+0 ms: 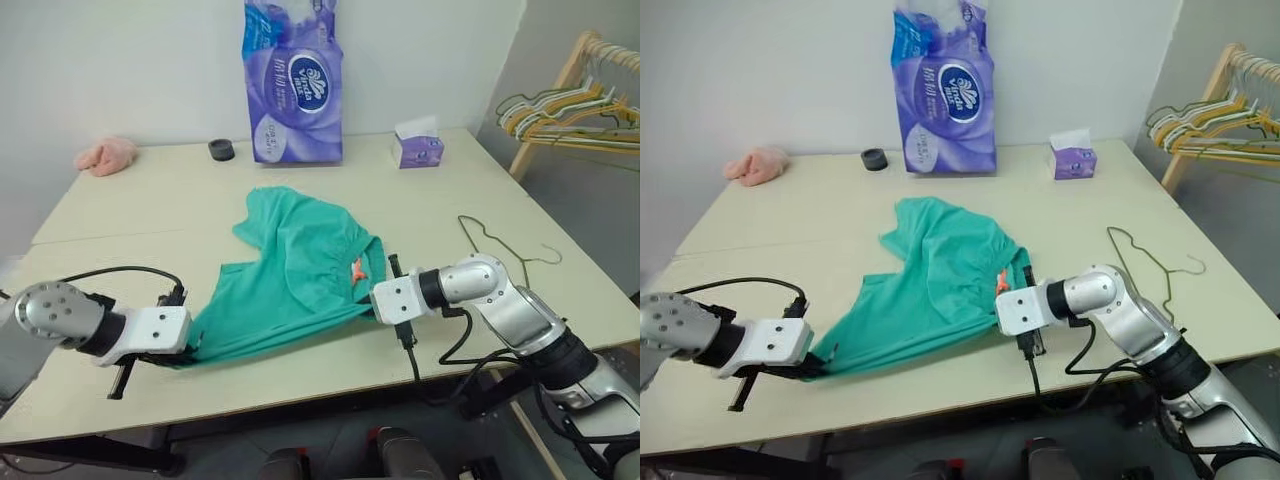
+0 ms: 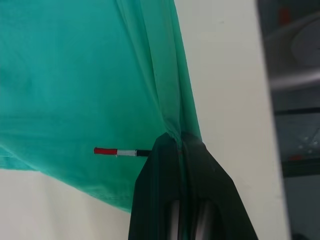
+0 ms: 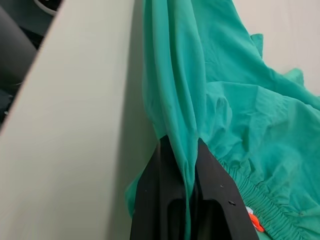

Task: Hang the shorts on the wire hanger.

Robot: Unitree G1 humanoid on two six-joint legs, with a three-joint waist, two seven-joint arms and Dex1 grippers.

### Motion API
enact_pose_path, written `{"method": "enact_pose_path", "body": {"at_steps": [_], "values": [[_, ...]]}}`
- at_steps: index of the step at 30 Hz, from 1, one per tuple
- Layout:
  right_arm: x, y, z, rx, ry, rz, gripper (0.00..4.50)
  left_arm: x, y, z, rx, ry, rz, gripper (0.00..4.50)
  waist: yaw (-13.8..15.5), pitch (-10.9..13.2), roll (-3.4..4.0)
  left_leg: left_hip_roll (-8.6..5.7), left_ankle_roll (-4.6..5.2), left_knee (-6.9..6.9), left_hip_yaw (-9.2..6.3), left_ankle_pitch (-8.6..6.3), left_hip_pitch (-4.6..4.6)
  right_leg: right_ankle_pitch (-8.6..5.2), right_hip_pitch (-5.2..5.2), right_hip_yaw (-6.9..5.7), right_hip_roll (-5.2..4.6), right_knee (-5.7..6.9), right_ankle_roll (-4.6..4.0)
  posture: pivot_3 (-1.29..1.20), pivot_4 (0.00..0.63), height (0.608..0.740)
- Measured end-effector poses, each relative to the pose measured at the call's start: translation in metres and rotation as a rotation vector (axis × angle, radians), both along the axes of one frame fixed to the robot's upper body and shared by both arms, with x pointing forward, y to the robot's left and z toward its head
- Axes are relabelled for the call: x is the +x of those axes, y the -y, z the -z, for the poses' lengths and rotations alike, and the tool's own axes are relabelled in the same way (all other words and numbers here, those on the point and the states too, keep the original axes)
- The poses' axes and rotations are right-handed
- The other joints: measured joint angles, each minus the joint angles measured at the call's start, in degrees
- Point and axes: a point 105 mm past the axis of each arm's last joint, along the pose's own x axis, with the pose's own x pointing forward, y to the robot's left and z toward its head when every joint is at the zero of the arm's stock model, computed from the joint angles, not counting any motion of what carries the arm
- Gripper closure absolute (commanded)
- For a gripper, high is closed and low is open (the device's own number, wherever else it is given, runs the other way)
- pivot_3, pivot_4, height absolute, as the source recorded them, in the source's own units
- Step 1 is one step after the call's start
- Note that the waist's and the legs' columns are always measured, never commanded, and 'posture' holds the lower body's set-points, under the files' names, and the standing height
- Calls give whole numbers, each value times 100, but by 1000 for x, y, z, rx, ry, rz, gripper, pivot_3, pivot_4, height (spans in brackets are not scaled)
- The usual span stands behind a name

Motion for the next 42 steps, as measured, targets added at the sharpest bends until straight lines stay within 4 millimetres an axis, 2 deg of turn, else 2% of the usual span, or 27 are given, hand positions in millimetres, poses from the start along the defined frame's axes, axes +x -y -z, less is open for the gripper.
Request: {"method": "enact_pose_path", "body": {"at_steps": [2,6,7,9,13,17,20,22,26,28,32,35,39,42], "values": [[-4,3,3,-18,-25,2,4481,-8,6,4,-5,-34,-1,4500,38,0,0,-2,0,2,4,0,-1,-1,1,2,-2,0,1,-73,53,740],[-7,5,6,-35,-52,8,4481,-9,10,6,-4,-42,-15,4500,44,-1,-1,-2,-1,2,4,0,-2,15,0,1,-1,2,-25,-75,53,740],[-10,6,7,-52,-64,1,4262,-10,12,6,-5,-49,-18,4500,44,0,0,-3,-1,2,4,0,-2,15,-1,1,-1,2,-25,-75,53,740],[-14,11,10,-88,-89,-5,3808,-12,15,7,-15,-67,-35,4031,42,0,0,-2,0,2,5,-1,-2,15,-1,1,-1,0,-25,-77,54,740],[-28,25,13,-166,-161,-27,2458,-17,13,10,-19,-108,-81,2947,38,0,0,-2,0,2,4,-1,-1,13,-1,-2,-1,0,-23,-77,54,740],[-43,27,4,-175,-223,-75,991,-24,15,9,-41,-151,-83,1745,27,0,0,1,-1,1,2,-2,-1,7,-1,-4,-1,-1,-18,-79,52,740],[-49,26,-4,-135,-275,-83,78,-25,20,5,-82,-151,-78,898,34,2,4,0,-1,1,3,-2,-2,6,0,-3,-4,-3,-17,-81,54,740],[-48,26,-14,-83,-298,-62,0,-19,26,-1,-149,-126,-96,313,49,0,1,0,-1,2,1,-2,-1,6,1,-5,-5,-4,-17,-81,54,740],[-30,23,-38,88,-310,48,0,19,53,-38,-424,65,-161,313,126,-3,-6,-1,-2,5,-1,-2,0,16,5,-5,-6,-7,-24,-85,54,740],[-18,24,-48,174,-305,121,0,32,59,-52,-509,133,-198,313,142,-4,-5,-4,-2,5,1,-2,-1,18,4,-1,-8,-6,-24,-94,55,740],[13,36,-64,347,-243,329,0,54,73,-63,-663,204,-311,150,153,-5,-6,-6,-3,5,-1,-2,-3,20,4,17,-14,-5,-25,-116,56,740],[41,67,-62,439,-181,564,0,64,88,-62,-725,218,-341,150,171,-6,-8,-11,-4,5,-1,-2,-5,21,5,18,-17,-8,-24,-137,60,740],[65,110,-52,552,-139,867,0,75,111,-72,-789,267,-305,150,167,-6,-9,-13,-4,5,3,-2,-6,22,5,23,-16,-9,-23,-159,62,740],[78,158,-40,645,-126,1156,0,75,124,-87,-793,300,-221,150,115,-7,-7,-12,-4,2,8,-2,-5,22,5,29,-13,-9,-23,-172,61,740]]}}
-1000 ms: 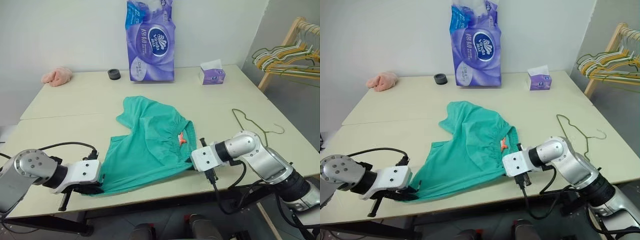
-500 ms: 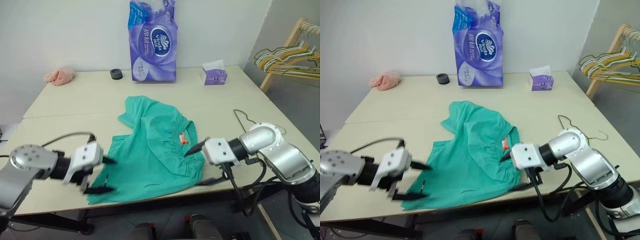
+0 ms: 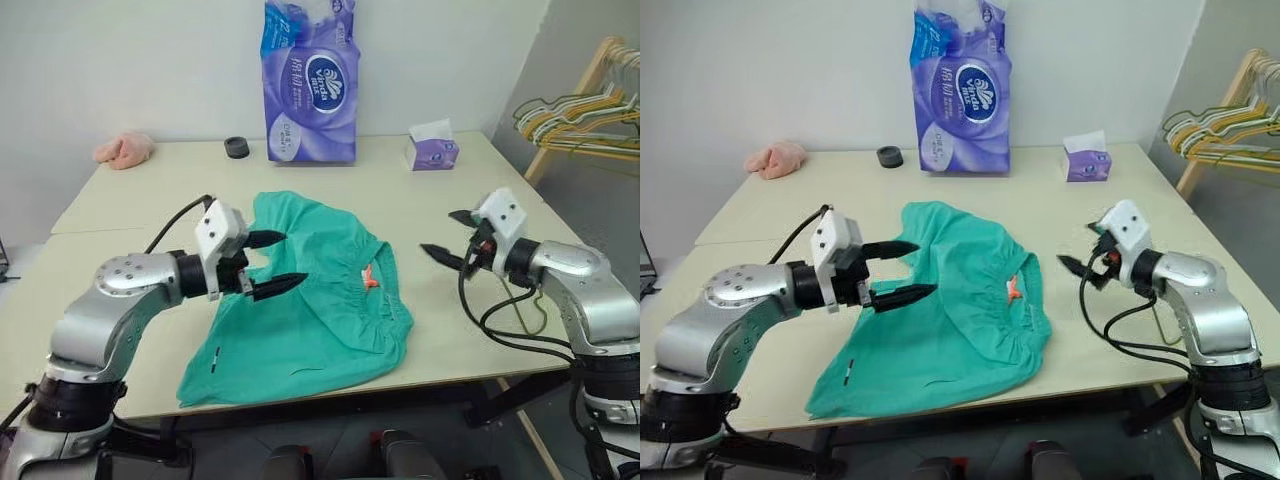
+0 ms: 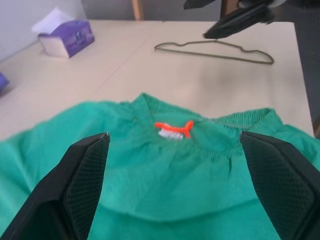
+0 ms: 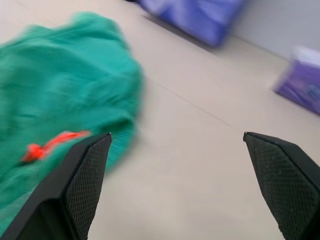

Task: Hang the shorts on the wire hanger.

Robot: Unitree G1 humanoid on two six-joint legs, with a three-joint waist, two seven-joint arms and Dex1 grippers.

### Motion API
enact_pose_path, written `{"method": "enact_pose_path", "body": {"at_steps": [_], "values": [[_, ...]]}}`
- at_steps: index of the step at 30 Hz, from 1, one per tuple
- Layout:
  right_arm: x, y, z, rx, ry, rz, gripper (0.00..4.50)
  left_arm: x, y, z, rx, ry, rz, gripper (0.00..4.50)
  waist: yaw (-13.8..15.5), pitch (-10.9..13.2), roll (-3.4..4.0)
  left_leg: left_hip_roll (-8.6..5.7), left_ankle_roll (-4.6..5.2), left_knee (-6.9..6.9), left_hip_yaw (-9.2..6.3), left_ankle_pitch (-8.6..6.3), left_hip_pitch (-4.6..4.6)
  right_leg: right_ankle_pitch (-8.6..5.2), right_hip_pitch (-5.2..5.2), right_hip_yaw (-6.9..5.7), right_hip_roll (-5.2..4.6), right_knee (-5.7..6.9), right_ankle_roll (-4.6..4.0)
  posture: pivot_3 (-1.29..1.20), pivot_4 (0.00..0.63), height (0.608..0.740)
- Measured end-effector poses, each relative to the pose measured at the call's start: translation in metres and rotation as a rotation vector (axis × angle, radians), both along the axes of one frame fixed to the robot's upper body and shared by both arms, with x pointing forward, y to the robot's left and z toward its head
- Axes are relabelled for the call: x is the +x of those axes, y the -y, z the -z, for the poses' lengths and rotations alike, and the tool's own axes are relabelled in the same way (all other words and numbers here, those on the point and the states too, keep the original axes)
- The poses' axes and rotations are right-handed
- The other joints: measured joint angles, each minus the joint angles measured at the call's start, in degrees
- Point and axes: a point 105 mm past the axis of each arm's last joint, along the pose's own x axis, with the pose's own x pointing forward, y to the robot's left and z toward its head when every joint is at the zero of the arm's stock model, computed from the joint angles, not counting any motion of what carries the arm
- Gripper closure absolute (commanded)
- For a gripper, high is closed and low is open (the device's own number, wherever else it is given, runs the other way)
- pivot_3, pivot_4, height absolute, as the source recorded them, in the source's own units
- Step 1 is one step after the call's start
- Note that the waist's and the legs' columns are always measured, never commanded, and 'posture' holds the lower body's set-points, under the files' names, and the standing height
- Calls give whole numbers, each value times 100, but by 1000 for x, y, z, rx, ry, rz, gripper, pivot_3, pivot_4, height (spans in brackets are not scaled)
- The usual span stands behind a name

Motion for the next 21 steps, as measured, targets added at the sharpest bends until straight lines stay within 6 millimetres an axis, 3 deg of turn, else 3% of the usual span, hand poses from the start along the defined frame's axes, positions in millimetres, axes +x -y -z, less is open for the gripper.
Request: {"method": "enact_pose_path", "body": {"at_steps": [3,9,14,17,21], "values": [[2,40,20,23,-52,218,0,-6,5,-3,33,7,68,150,-100,-2,6,0,0,-2,3,0,0,0,0,3,2,-1,0,-178,61,740],[-6,89,71,26,-194,475,0,-10,10,-4,89,10,163,150,-278,-6,16,4,1,-8,5,-1,1,-2,0,9,15,-7,0,-185,59,740],[-4,107,93,46,-268,568,0,-9,10,2,118,2,183,150,-420,-6,19,9,2,-10,6,-1,-1,-2,0,12,21,-13,1,-181,58,740],[6,114,96,91,-298,609,0,-9,10,3,130,11,189,150,-469,-6,20,9,5,-11,8,-3,1,-2,4,13,21,-20,1,-174,59,740],[12,116,96,82,-331,580,894,-7,9,4,138,16,185,0,-498,-7,21,18,13,-13,1,-8,1,4,21,7,30,-54,8,-172,60,740]]}}
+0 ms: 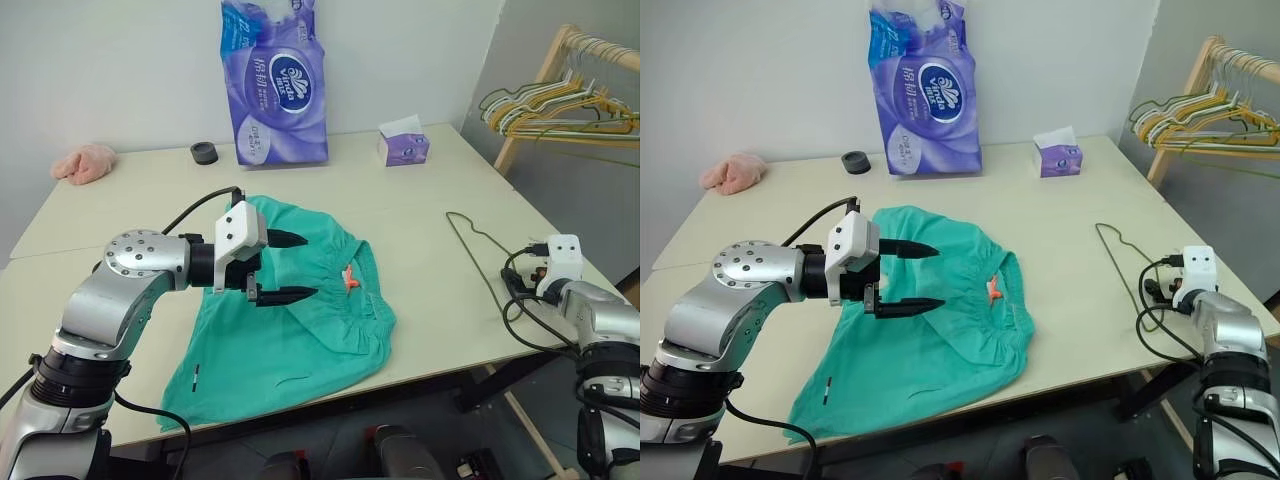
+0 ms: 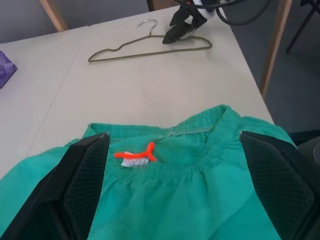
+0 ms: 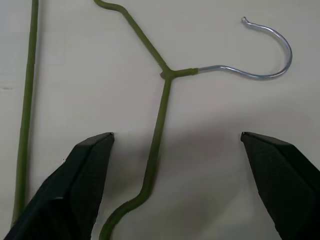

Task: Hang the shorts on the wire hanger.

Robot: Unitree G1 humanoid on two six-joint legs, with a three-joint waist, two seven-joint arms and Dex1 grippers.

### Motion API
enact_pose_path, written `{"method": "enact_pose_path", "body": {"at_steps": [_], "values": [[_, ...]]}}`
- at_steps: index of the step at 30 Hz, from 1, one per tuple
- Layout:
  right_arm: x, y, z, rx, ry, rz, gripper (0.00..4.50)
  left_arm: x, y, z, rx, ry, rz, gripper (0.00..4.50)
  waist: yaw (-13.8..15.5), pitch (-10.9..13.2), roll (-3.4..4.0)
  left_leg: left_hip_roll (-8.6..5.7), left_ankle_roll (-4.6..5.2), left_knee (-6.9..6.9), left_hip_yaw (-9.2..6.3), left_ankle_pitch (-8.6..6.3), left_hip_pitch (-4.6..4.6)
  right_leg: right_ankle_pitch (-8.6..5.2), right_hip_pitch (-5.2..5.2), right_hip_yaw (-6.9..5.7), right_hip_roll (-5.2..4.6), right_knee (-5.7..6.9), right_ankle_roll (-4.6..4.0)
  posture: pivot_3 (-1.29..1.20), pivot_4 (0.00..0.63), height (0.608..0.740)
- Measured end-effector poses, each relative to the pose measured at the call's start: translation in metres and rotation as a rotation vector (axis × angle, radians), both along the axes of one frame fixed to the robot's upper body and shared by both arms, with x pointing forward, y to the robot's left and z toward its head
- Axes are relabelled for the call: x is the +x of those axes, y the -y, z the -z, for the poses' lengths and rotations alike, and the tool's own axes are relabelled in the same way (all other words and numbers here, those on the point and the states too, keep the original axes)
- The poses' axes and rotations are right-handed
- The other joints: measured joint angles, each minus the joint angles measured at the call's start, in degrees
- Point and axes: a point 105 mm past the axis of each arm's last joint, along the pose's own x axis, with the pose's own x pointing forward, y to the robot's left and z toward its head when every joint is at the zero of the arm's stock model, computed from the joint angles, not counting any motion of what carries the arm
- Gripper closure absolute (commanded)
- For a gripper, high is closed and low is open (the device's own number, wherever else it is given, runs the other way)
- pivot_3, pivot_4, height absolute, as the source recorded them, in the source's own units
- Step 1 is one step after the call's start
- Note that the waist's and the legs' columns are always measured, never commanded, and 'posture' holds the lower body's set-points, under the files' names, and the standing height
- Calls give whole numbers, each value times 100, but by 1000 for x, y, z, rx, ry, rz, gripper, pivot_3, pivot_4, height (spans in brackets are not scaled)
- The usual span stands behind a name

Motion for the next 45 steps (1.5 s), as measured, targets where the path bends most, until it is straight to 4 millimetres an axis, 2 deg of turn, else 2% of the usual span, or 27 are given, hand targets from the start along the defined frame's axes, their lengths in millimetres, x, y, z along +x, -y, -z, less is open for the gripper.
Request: {"method": "enact_pose_path", "body": {"at_steps": [7,11,18,21,23,25,27,29,31,34,36,40,45], "values": [[4,-8,8,-55,-74,-70,3273,-1,-1,3,10,-3,3,0,24,-34,-44,-7,2,4,3,-1,2,11,15,5,-9,-24,20,-172,64,740],[5,-5,13,-62,-86,-30,4472,-1,-1,4,13,2,3,0,84,-61,-83,-9,1,6,0,-1,2,15,22,1,-15,-32,24,-170,65,740],[9,4,10,-79,-41,51,4472,4,-3,6,-8,-9,-35,0,93,-60,-79,-20,2,7,1,-1,-1,17,24,3,-28,-39,28,-174,67,740],[11,1,2,-155,5,-5,4472,19,-11,8,-60,-32,-122,0,80,-38,-46,-21,3,7,5,-2,-6,18,16,6,-28,-37,30,-182,69,740],[23,-19,-21,-219,109,-131,4472,38,-27,6,-101,-31,-237,0,38,-12,-4,-21,3,6,12,-1,-13,20,3,13,-26,-34,35,-186,70,740],[31,-46,-54,-300,238,-288,4472,52,-37,-1,-148,-22,-316,0,-32,3,19,-18,3,2,10,-2,-15,20,-3,12,-24,-30,36,-186,71,740],[33,-73,-83,-377,343,-441,4472,63,-45,-8,-184,-12,-372,0,-70,3,20,-16,3,-1,0,-5,-17,20,-5,3,-24,-28,36,-186,71,740],[29,-103,-101,-434,415,-603,4472,73,-52,-14,-225,-23,-428,0,-80,3,19,-16,3,-1,-2,-8,-17,20,-5,1,-26,-28,35,-187,71,740],[23,-128,-108,-494,457,-743,4472,75,-58,-15,-239,-75,-443,0,-86,4,20,-19,3,1,-2,-8,-18,21,-5,2,-29,-28,36,-187,71,740],[10,-168,-117,-616,547,-965,4472,66,-69,-13,-208,-176,-405,0,-108,8,26,-20,3,1,-1,-9,-19,20,-9,2,-29,-27,36,-185,73,740],[2,-189,-125,-682,615,-1081,4472,62,-68,-14,-215,-236,-373,0,-102,12,26,-20,3,3,-1,-9,-21,20,-10,0,-30,-26,36,-186,74,740],[-13,-220,-140,-762,750,-1236,4472,48,-67,-7,-160,-327,-284,0,-87,15,26,-21,2,4,-3,-8,-20,20,-9,0,-33,-26,35,-186,77,740],[-26,-244,-148,-816,856,-1357,4472,34,-63,10,-66,-389,-197,0,-82,23,31,-21,2,6,-4,-8,-20,20,-10,0,-34,-23,34,-190,78,740]]}}
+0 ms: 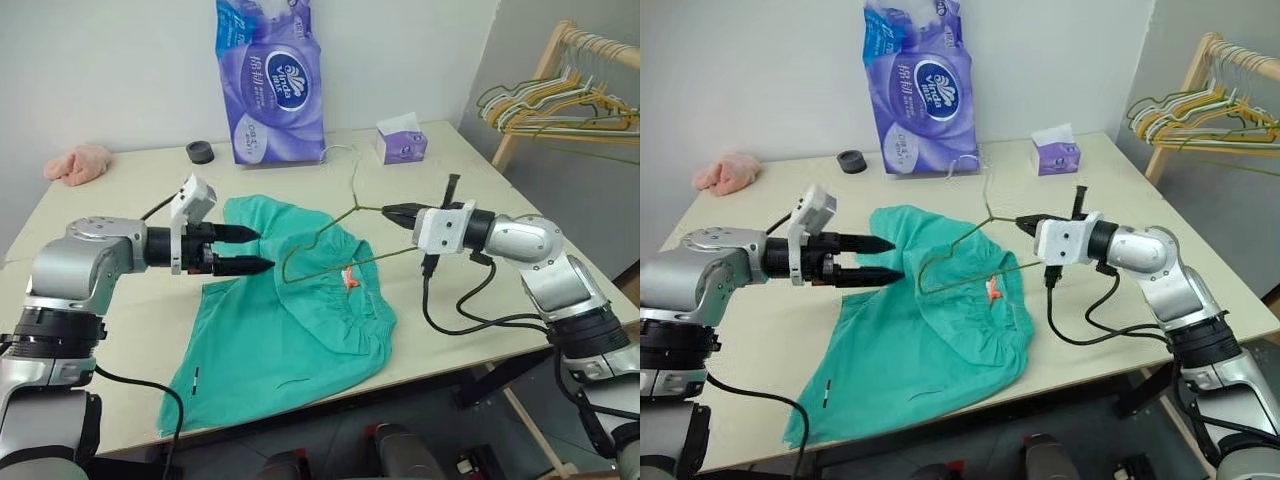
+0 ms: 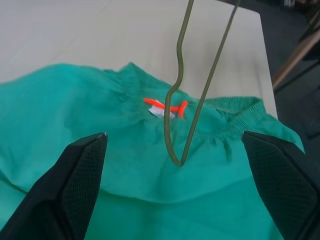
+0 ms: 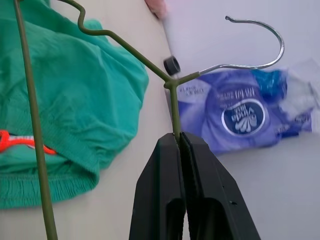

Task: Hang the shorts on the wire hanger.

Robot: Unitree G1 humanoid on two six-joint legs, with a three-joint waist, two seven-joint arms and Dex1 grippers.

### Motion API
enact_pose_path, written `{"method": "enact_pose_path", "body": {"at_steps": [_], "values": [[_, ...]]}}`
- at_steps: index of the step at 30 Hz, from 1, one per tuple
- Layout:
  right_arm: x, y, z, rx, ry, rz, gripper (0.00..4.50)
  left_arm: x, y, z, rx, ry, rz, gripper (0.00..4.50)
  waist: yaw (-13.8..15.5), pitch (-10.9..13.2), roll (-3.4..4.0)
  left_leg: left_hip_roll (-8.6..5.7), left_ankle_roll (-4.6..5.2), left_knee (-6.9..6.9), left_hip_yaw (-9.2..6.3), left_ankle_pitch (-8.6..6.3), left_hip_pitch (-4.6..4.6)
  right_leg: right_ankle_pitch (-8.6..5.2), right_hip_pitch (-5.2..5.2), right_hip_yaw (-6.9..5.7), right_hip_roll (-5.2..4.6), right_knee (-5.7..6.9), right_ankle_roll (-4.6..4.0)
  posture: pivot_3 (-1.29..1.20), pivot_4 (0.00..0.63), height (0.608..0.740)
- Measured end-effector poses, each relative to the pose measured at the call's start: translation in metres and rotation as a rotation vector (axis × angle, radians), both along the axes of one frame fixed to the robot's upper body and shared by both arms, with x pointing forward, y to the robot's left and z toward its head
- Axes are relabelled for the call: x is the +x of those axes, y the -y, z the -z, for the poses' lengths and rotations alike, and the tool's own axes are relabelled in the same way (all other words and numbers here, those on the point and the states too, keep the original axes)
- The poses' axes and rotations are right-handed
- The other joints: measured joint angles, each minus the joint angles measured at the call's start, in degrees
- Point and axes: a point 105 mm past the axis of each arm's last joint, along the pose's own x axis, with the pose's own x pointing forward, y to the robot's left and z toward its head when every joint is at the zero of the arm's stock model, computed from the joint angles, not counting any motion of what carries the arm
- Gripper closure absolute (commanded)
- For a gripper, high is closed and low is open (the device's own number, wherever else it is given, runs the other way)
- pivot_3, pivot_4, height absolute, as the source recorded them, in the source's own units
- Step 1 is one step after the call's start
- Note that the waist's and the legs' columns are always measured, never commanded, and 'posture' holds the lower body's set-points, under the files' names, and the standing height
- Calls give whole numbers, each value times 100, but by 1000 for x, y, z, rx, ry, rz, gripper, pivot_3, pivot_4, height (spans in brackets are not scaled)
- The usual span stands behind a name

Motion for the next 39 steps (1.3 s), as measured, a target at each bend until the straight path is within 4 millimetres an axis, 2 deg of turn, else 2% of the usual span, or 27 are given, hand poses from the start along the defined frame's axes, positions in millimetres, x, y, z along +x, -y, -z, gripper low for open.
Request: {"method": "enact_pose_path", "body": {"at_steps": [4,11,14,27,31,35,39], "values": [[-9,-17,-15,8,61,-83,4472,-4,1,4,21,-2,33,0,-5,3,4,0,0,0,0,0,0,0,-2,1,0,0,0,-189,77,740],[-14,-26,-17,39,47,-120,4472,-19,9,23,46,-52,97,0,-2,3,5,1,0,0,0,0,-1,0,-3,1,-5,4,-1,-193,76,740],[-15,-28,-19,52,43,-126,4500,-22,11,25,51,-53,110,550,-3,3,5,0,0,0,-1,0,-1,0,-3,1,-6,4,-1,-194,76,740],[-22,-34,-15,70,12,-135,4500,-22,15,27,43,-57,111,4488,-6,4,6,0,1,0,0,0,-1,0,-4,1,-5,4,-1,-194,75,740],[-21,-30,-10,29,-14,-118,4500,-19,15,29,44,-52,87,4488,2,4,6,0,1,1,0,0,-1,0,-4,0,-5,4,-1,-193,72,740],[-22,-25,-6,-33,-39,-116,3481,-16,13,31,50,-48,59,4500,0,4,6,0,1,0,-1,0,-1,0,-4,0,-5,4,-1,-193,72,740],[-20,-9,-6,-53,-134,-54,2070,-12,10,32,58,-38,26,4500,11,4,6,0,1,1,-1,0,-2,0,-4,0,-8,3,-1,-191,68,740]]}}
